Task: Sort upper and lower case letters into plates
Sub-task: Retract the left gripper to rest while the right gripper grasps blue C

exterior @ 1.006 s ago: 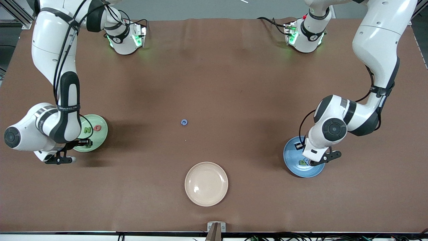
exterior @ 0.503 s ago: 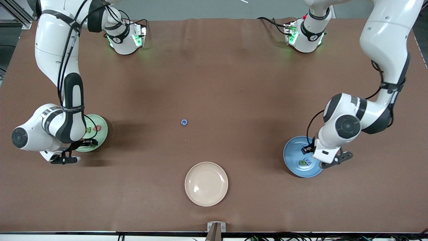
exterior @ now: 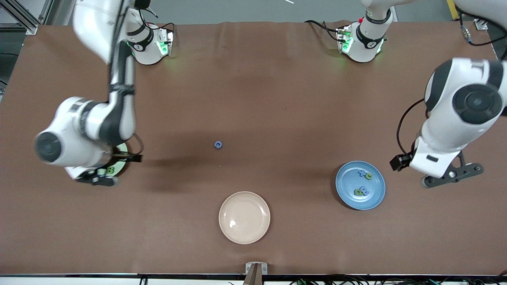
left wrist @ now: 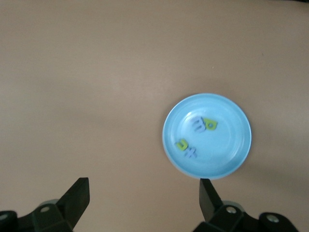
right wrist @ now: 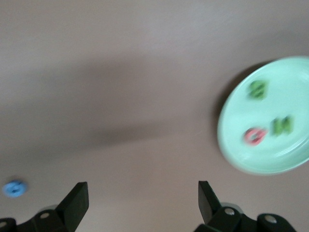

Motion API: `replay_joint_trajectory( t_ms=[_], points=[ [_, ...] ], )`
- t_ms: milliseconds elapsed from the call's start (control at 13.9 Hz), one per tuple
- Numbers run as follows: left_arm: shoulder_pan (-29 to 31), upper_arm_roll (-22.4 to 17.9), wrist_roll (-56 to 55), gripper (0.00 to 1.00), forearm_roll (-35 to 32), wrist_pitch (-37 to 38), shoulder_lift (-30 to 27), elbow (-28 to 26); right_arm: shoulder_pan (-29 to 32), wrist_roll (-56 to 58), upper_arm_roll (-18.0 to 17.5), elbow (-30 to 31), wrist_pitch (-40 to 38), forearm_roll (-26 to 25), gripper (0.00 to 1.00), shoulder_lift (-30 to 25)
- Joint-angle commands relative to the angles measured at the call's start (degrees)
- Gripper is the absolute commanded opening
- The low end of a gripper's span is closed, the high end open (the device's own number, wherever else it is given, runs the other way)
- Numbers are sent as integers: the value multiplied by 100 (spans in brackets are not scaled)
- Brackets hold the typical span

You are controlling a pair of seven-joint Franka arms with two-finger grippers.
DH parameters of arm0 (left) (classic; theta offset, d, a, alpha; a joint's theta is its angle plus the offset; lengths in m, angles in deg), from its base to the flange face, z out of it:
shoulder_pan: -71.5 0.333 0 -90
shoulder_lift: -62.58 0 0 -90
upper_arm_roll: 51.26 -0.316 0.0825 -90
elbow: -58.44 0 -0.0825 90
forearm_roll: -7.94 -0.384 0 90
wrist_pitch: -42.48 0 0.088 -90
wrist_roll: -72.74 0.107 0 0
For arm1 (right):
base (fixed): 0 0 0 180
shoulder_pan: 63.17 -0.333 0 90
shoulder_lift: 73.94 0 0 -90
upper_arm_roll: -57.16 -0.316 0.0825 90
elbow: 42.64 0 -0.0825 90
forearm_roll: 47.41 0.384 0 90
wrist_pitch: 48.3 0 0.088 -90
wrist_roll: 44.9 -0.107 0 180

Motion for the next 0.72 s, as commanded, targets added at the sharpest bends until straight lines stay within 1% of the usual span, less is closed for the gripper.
replay_joint_trajectory(
  t_ms=[0, 144, 216, 287, 359, 431, 575, 647],
  points=[
    [34, 77, 482, 100, 365, 572, -601, 44, -910, -1101, 178, 260, 81, 209, 100, 43],
    [174, 15, 911, 100, 761, 853, -962, 44, -1114, -1526, 117, 269, 108, 753, 100, 60],
    [166, -107, 1227, 100, 963, 915, -1259, -35, -1175, -1562, 47, 278, 195, 991, 100, 104],
    [-69, -439, 1509, 100, 1052, 933, -1454, -175, -1246, -1640, -67, 330, 422, 1089, 100, 157],
    [-463, -1034, 1790, 100, 1253, 986, -1734, -315, -1299, -1763, -242, 444, 755, 1099, 100, 157],
    [-736, -1527, 2080, 100, 1594, 1056, -1989, -491, -1316, -1938, -522, 593, 1176, 1099, 100, 157],
    [-888, -2083, 2581, 100, 2105, 1292, -2263, -641, -1308, -2133, -980, 804, 1880, 1099, 100, 157],
    [-1080, -2303, 2610, 100, 2151, 1477, -2325, -633, -1308, -2142, -1173, 910, 2231, 1099, 100, 157]
  ],
)
